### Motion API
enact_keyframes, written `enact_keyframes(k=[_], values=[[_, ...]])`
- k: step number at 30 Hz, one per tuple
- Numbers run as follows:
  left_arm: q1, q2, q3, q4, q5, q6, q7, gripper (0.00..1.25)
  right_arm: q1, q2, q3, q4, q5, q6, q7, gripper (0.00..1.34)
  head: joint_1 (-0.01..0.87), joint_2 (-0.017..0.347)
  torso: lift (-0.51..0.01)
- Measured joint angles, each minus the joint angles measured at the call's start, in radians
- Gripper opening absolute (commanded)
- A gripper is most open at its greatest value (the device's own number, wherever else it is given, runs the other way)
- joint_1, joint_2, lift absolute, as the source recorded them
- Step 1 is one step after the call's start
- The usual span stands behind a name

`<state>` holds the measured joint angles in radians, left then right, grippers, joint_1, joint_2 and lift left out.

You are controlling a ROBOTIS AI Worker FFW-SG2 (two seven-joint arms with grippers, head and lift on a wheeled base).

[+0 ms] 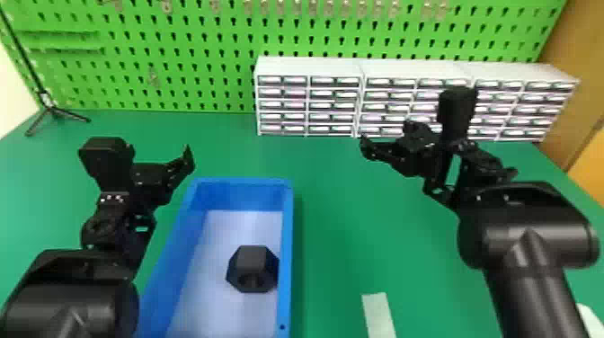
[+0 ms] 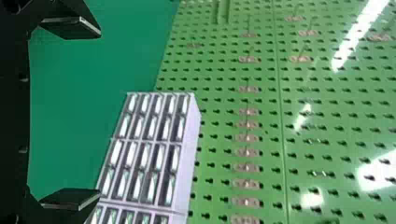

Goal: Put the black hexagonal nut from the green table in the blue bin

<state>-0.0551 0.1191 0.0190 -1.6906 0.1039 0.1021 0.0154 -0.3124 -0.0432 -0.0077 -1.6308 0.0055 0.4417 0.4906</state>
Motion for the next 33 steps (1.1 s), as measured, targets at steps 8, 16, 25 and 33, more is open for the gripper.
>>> enact_keyframes(k=[8, 16, 25, 33], values=[[0.000, -0.001, -0.005, 0.006, 0.006, -0.001, 0.000, 1.07, 0.054, 0.020, -0.015, 0.016, -0.044, -0.113, -0.107, 1.23, 0.683, 0.028, -0.096], [-0.001, -0.001, -0.009, 0.006, 0.005, -0.001, 0.000, 1.07, 0.102, 0.029, -0.024, 0.042, -0.090, -0.221, -0.211, 1.23, 0.683, 0.028, -0.096], [-0.004, -0.001, -0.016, 0.006, 0.004, -0.001, 0.000, 1.07, 0.159, 0.043, -0.022, 0.044, -0.096, -0.306, -0.362, 1.23, 0.683, 0.028, -0.096], [-0.005, -0.002, -0.019, 0.006, 0.003, -0.001, 0.000, 1.07, 0.198, 0.043, 0.003, 0.044, -0.085, -0.350, -0.472, 1.23, 0.683, 0.028, -0.096]])
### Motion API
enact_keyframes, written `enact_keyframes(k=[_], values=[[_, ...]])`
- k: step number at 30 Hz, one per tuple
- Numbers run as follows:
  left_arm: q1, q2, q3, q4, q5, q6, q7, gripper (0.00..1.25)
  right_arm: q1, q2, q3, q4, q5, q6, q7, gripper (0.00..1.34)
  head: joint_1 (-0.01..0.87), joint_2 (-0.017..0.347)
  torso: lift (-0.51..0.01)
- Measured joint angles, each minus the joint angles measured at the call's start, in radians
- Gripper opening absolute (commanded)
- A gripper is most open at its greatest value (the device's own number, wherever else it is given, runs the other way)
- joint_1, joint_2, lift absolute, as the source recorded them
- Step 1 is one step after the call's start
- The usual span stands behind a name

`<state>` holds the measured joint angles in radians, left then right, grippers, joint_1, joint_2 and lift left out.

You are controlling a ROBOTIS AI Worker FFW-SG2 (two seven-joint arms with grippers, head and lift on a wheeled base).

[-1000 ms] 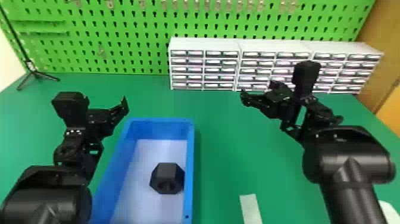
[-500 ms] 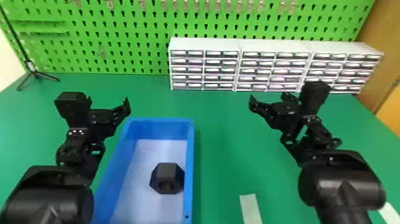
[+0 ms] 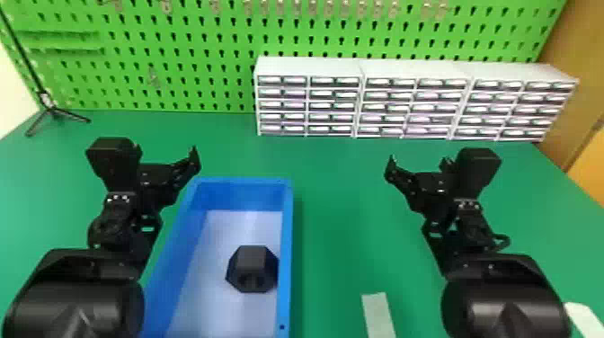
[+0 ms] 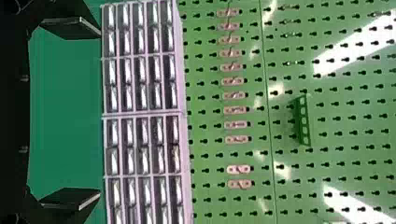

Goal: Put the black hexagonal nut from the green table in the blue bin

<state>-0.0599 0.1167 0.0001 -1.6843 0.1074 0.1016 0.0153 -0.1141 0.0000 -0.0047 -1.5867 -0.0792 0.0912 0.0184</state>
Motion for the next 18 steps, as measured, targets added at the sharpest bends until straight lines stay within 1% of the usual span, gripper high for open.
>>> enact_keyframes(k=[4, 7, 13, 18], values=[[0.000, 0.000, -0.002, 0.000, -0.001, 0.000, 0.000, 1.07, 0.015, 0.000, 0.017, 0.000, 0.006, -0.018, -0.041, 1.23, 0.683, 0.028, -0.096], [0.001, 0.000, -0.004, 0.000, -0.002, 0.000, 0.000, 1.07, 0.022, 0.000, 0.023, 0.000, 0.015, -0.024, -0.056, 1.23, 0.683, 0.028, -0.096], [0.006, -0.001, -0.005, 0.000, -0.005, 0.000, 0.000, 1.07, 0.027, 0.000, 0.028, 0.003, 0.040, -0.028, -0.058, 1.23, 0.683, 0.028, -0.096], [0.008, -0.002, -0.009, 0.000, -0.006, 0.000, 0.000, 1.07, 0.031, -0.004, 0.032, 0.012, 0.043, -0.041, -0.058, 1.23, 0.683, 0.028, -0.096]])
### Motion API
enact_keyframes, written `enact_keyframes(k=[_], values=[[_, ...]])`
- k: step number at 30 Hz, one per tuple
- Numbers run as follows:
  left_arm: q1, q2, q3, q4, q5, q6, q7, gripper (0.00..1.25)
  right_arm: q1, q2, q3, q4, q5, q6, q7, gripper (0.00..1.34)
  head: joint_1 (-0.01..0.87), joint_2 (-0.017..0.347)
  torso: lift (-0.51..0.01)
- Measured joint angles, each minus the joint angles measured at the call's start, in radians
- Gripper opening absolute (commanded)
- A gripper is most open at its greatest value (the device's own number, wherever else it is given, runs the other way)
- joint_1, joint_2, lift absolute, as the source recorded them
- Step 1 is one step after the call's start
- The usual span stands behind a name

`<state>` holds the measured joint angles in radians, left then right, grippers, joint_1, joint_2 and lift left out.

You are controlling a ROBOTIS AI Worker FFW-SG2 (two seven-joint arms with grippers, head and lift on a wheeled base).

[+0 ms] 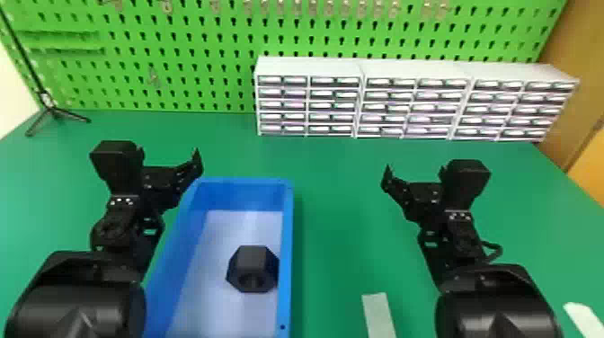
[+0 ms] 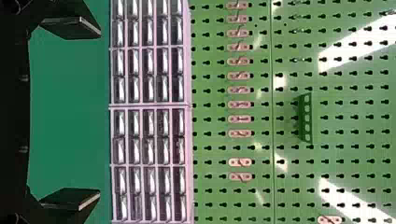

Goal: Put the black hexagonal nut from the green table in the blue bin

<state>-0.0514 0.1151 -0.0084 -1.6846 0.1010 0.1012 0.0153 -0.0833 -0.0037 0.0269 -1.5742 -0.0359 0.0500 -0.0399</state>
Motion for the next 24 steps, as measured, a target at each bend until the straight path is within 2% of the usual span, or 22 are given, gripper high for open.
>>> enact_keyframes(k=[24], values=[[0.001, -0.003, -0.003, 0.000, -0.009, 0.000, 0.000, 1.08, -0.005, -0.013, 0.014, 0.021, -0.010, -0.012, 0.000, 1.23, 0.683, 0.028, -0.096]])
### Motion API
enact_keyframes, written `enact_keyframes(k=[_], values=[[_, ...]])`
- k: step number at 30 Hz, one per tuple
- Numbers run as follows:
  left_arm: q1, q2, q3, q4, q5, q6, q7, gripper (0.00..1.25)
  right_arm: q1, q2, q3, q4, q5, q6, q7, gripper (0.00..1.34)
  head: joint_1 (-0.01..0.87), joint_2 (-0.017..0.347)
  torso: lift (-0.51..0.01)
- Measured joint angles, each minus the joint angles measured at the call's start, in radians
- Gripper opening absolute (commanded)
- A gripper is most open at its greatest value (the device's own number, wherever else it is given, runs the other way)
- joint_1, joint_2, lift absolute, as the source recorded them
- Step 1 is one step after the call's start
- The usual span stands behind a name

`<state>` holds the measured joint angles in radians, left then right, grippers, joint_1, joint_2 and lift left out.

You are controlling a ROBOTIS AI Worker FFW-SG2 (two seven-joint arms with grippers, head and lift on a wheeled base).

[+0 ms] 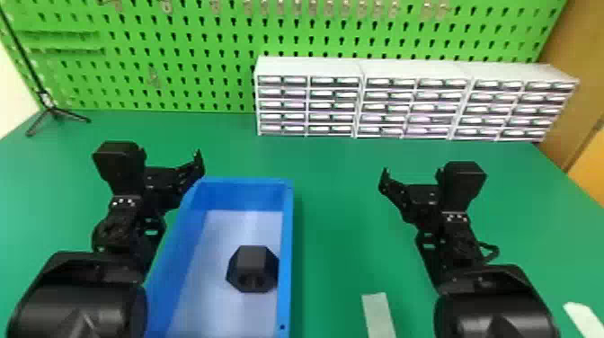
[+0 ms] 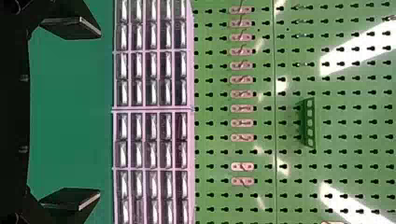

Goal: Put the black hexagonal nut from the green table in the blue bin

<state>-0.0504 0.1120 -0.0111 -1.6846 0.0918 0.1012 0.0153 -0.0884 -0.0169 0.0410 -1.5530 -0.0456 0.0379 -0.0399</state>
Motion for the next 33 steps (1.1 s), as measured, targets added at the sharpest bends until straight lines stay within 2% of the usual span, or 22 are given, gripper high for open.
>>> enact_keyframes(k=[33], values=[[0.023, 0.000, 0.007, -0.001, -0.009, 0.005, 0.000, 1.08, 0.014, -0.006, -0.016, 0.006, 0.009, -0.001, 0.000, 1.23, 0.683, 0.028, -0.096]])
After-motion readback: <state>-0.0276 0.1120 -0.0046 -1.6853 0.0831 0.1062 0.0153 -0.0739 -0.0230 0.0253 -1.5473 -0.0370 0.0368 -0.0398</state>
